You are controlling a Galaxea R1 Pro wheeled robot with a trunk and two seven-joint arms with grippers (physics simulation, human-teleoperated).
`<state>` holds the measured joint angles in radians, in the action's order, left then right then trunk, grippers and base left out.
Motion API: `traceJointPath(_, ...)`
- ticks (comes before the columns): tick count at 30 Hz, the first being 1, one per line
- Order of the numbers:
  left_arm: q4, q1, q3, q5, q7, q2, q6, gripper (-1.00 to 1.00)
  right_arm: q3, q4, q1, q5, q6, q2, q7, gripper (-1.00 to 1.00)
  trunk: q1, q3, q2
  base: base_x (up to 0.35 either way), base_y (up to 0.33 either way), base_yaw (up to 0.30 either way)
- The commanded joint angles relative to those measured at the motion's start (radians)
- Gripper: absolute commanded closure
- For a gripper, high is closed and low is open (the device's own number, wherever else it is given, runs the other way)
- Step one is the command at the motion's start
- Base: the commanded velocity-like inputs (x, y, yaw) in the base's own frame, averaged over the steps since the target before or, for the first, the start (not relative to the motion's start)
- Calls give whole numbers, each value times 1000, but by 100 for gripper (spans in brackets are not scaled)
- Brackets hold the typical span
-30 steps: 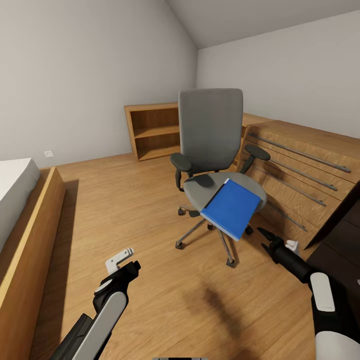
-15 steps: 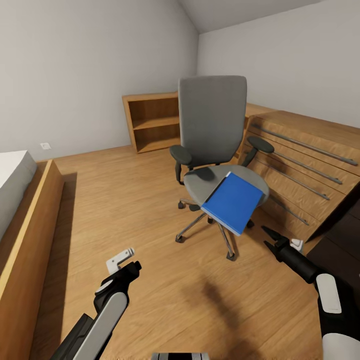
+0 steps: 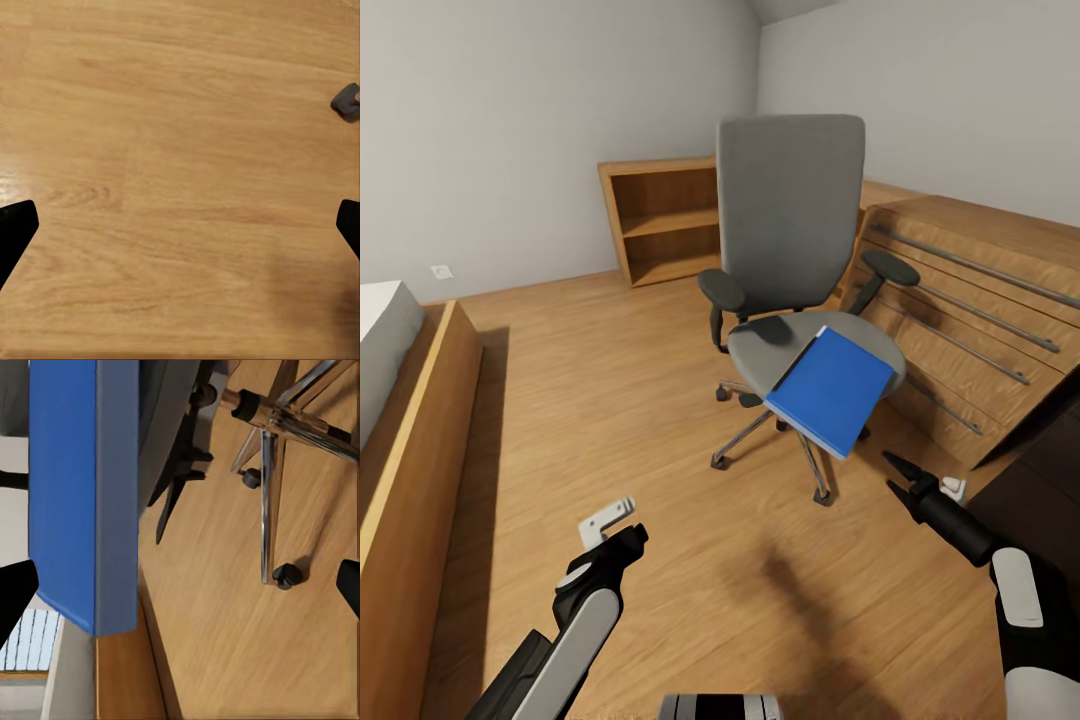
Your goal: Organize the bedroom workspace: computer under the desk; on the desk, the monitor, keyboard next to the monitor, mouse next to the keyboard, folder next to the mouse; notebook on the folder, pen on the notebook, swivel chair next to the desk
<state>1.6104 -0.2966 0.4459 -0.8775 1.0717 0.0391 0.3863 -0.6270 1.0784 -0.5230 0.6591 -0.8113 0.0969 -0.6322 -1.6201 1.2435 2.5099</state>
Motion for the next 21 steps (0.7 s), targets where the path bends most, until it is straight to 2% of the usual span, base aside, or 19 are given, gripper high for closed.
traceJointPath(1, 1, -1, 2, -3, 7, 1, 6, -100, -2, 0, 0, 1, -6, 0, -4, -100, 0, 5, 1, 0, 0, 0)
traceJointPath(6, 1, -1, 2, -4, 7, 1, 6, -100, 1, 3, 1, 1, -6, -1, -7, -100, -2, 24, 2, 0, 0, 0)
traceJointPath(14, -1, -1, 9, -5, 7, 1, 6, -100, 7, 8, 3, 2, -6, -5, -12, -100, -2, 24, 2, 0, 0, 0)
traceJointPath(17, -2, -1, 9, -6, 7, 1, 6, -100, 28, 11, 3, 2, -6, -6, -13, -100, -2, 24, 2, 0, 0, 0)
traceJointPath(18, -2, -1, 10, -6, 7, 2, 6, -100, 49, 17, 3, 3, -6, -6, -13, -100, -2, 24, 2, 0, 0, 0)
traceJointPath(21, -3, -1, 12, -7, 7, 2, 6, -100, 80, 37, 4, 5, -6, -7, -13, -100, -2, 24, 2, 0, 0, 0)
